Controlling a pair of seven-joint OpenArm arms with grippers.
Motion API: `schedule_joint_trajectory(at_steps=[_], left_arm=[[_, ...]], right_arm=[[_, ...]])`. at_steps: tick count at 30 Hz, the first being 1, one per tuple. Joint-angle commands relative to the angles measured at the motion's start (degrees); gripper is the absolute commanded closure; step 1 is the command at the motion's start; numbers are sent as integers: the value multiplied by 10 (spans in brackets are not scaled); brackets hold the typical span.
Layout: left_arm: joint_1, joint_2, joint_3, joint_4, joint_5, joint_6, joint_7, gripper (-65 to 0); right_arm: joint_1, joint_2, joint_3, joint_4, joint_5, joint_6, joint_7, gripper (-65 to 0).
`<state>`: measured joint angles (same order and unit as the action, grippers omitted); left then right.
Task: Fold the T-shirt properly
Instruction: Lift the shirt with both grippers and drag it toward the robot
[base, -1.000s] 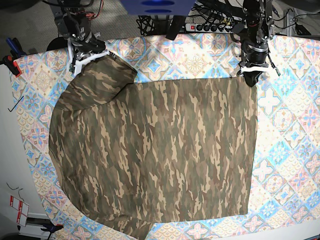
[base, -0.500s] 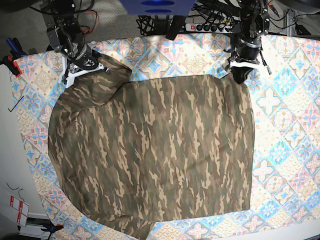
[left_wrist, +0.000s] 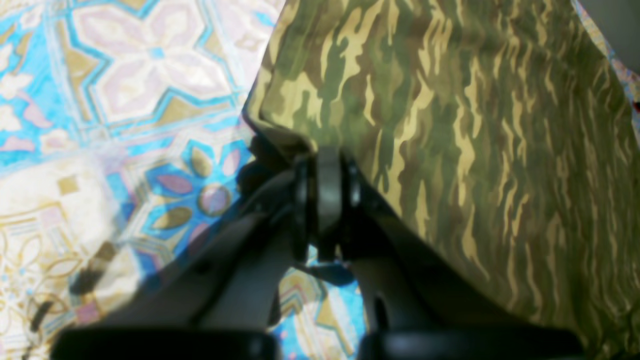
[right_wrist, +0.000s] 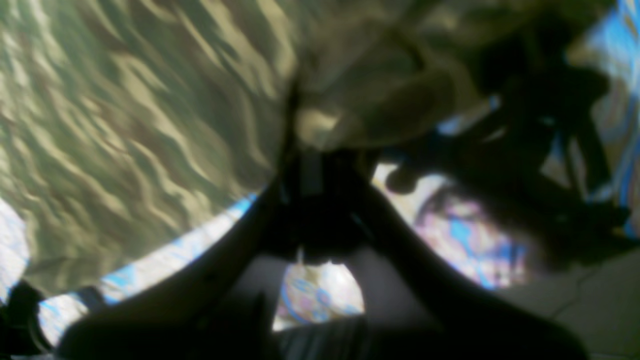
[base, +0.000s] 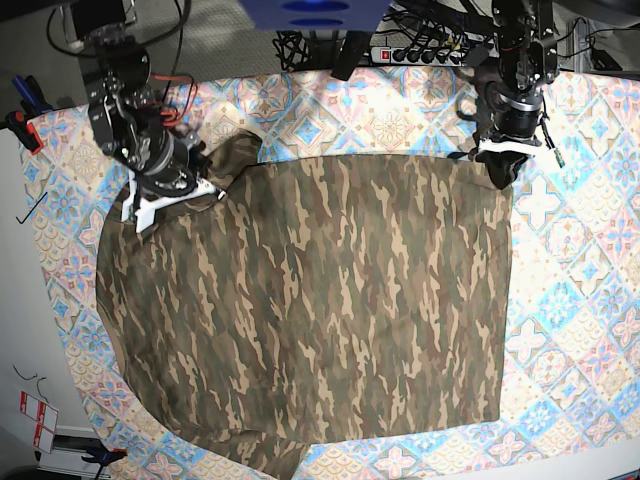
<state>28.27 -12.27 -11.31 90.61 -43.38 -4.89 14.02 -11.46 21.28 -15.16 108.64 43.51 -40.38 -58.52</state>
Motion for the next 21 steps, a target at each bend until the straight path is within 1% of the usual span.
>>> schedule_joint_trajectory(at_steps=[1,4,7,10,14,17,20,21], left_arm=[[0,-5,-2,12,0,-5,-11,0],[-12,-5,-2,12,0,-5,-7,0],[-30,-5,-4,12,-1,-5,39,0],[-49,-2,-26,20,0,-5,73,0],[-55,-2,-35,49,0,-3,79,0],[-64,-3,-35,62,1,32,79,0],[-70,-3,-34,62,1,42,79,0],[-71,-3,-34,62,1,42,79,0]], right_arm=[[22,6,4,9,-2,4,-2,0],[58,6,4,8,-2,4,-16,0],[92,6,4,1,-2,4,-18,0],[121,6,3,-23,-2,4,-19,0],[146,6,3,-68,-2,4,-15,0],[164,6,4,-102,-2,4,-13,0],[185,6,3,-126,-3,6,-12,0],[191,6,3,-132,-3,17,-12,0]])
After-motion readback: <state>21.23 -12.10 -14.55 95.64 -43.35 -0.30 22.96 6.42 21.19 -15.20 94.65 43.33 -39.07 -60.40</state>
